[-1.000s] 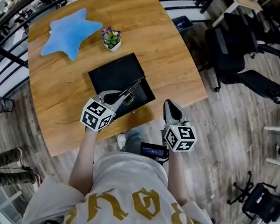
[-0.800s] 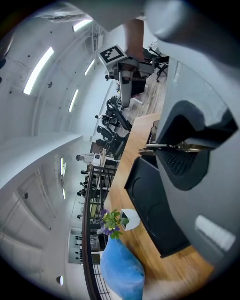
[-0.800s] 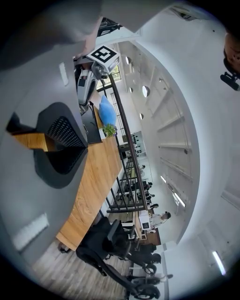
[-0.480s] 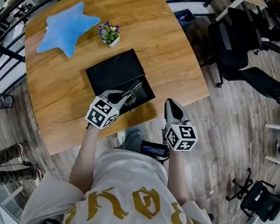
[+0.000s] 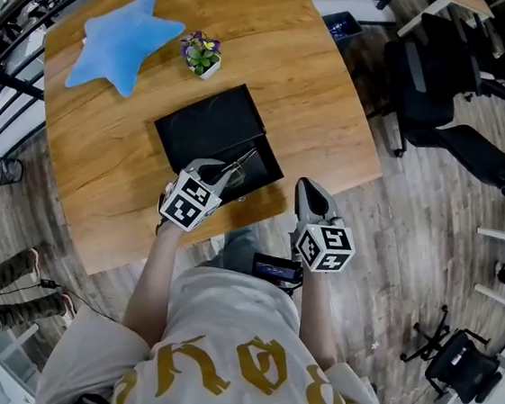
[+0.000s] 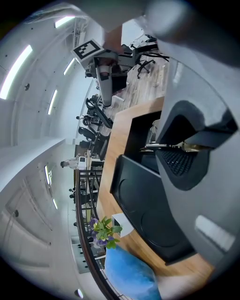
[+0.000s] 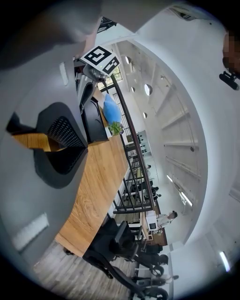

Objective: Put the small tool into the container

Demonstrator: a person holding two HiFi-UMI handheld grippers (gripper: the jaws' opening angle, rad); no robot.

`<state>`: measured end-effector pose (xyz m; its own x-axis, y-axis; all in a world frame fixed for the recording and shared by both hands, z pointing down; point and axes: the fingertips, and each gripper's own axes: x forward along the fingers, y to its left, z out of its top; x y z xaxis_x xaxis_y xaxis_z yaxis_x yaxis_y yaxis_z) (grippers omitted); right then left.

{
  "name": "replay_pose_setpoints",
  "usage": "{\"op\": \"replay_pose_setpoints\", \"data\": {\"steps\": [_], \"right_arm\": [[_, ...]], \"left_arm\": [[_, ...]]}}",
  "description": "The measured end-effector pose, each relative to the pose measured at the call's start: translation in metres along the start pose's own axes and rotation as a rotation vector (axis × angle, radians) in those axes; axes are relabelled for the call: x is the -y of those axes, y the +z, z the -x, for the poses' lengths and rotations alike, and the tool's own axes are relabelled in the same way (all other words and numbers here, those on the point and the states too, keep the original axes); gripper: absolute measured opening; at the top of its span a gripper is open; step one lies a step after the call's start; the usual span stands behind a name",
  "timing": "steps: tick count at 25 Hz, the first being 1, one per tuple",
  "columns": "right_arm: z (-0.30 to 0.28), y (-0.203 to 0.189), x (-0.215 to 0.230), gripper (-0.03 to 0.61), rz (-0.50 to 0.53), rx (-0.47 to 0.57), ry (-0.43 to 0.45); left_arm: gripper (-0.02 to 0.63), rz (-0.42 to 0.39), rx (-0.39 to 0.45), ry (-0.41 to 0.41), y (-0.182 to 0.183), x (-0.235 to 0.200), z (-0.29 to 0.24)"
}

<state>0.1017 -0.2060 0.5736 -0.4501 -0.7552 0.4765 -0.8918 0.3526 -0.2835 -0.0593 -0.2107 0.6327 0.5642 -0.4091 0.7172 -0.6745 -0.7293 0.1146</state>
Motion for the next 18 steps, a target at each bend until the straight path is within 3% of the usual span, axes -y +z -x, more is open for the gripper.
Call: {"op": "replay_pose_setpoints", "data": {"steps": [10, 15, 18], "right_arm": [[-0.011, -0.002, -0.002, 0.023, -0.005, -0.020, 0.012], [-0.012, -0.003, -0.002, 0.023, -0.007, -0.024, 0.014], [-0.009, -0.004, 0.000, 0.023, -0.009, -0.014, 0.001]], "left_arm": [[0.029, -0.107, -0.056, 0.039, -0.003, 0.000, -0.009], [0.043, -0.183, -0.080, -0.005, -0.006, 0.009, -0.013], [0.058, -0.187, -0.099, -0.050, -0.009, 0.015, -0.015]]}}
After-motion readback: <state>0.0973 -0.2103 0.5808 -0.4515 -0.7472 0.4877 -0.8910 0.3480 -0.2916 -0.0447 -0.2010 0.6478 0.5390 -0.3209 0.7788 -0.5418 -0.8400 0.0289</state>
